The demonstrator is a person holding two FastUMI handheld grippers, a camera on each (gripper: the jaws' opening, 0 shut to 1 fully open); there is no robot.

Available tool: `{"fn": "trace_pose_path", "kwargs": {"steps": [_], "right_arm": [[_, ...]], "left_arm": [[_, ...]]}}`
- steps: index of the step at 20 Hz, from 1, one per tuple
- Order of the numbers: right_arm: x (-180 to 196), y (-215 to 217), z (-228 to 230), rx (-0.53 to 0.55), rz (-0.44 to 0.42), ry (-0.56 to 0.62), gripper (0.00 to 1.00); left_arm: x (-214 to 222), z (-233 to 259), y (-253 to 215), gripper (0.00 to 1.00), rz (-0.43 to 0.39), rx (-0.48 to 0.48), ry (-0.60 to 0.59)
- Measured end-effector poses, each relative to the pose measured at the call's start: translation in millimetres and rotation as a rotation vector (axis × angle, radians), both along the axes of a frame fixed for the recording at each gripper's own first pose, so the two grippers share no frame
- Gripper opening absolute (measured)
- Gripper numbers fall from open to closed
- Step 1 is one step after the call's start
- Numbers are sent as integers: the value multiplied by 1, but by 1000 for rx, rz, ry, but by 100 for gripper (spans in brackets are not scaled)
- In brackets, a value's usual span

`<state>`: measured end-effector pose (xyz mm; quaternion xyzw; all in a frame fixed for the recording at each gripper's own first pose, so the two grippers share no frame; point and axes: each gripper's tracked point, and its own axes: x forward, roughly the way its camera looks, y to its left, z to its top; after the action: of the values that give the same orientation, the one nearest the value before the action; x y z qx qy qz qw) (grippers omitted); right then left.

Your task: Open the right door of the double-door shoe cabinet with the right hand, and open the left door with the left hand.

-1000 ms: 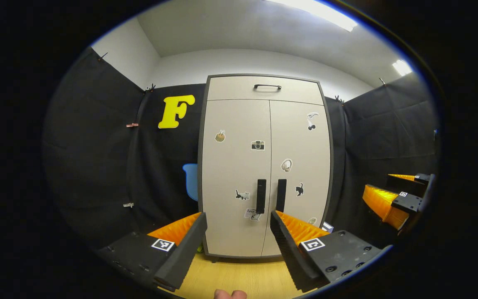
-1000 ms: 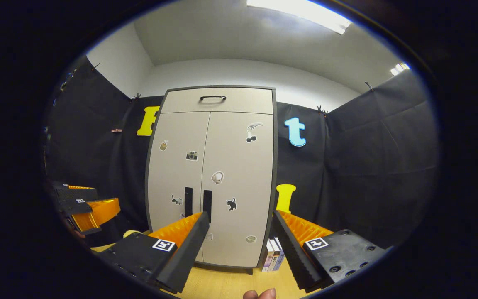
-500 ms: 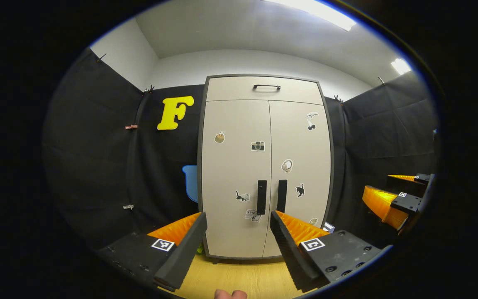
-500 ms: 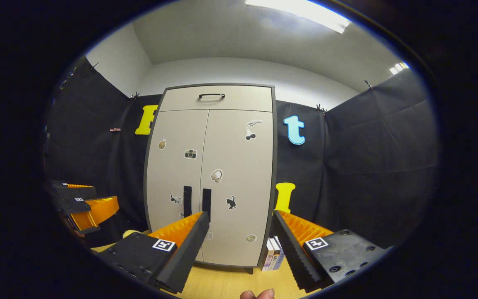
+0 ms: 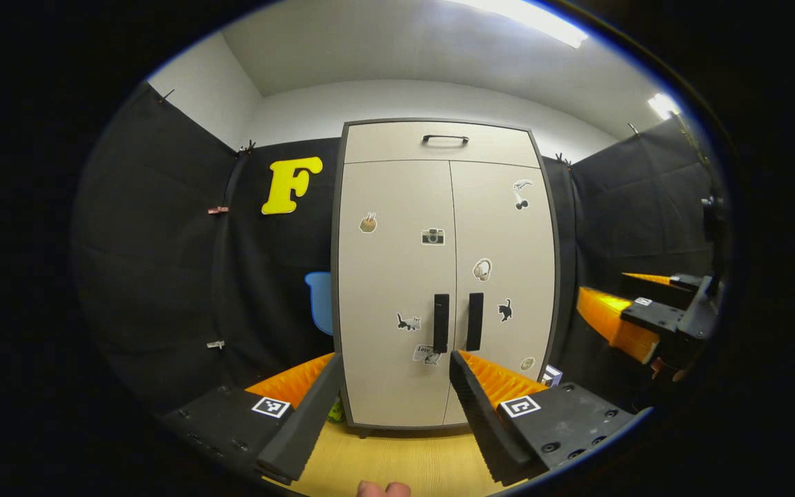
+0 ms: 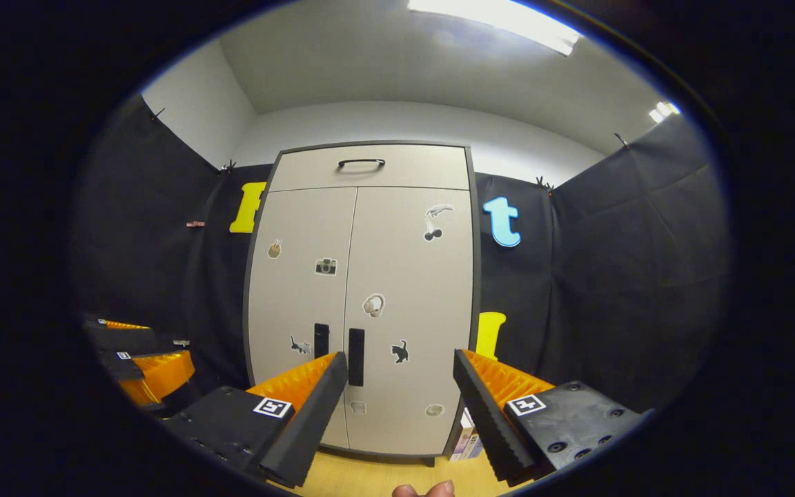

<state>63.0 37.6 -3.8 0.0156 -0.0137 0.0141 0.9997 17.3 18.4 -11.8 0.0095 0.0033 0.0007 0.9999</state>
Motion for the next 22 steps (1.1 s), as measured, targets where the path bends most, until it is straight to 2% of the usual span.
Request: {"fn": "trace_pose_path", "kwargs": {"steps": [6, 8, 13, 16, 18, 22], "right_arm": [[68, 46, -16, 48, 76, 0, 97], [95, 60, -35, 73, 103, 36, 97], [157, 65, -81, 50, 69, 103, 97], [184, 80, -117, 44, 105, 185, 98], [196, 88, -137, 56, 117, 240, 95], [216, 86, -153, 71, 69, 260, 72]], "left_arm": [[13, -12, 6, 95, -17, -24, 14], [17, -15, 8, 95, -18, -22, 17], [28, -24, 12, 95, -21, -19, 31], [32, -31, 15, 95, -21, -32, 45], [33, -37, 16, 95, -18, -37, 59], [34, -44, 16, 95, -21, -44, 72]]}}
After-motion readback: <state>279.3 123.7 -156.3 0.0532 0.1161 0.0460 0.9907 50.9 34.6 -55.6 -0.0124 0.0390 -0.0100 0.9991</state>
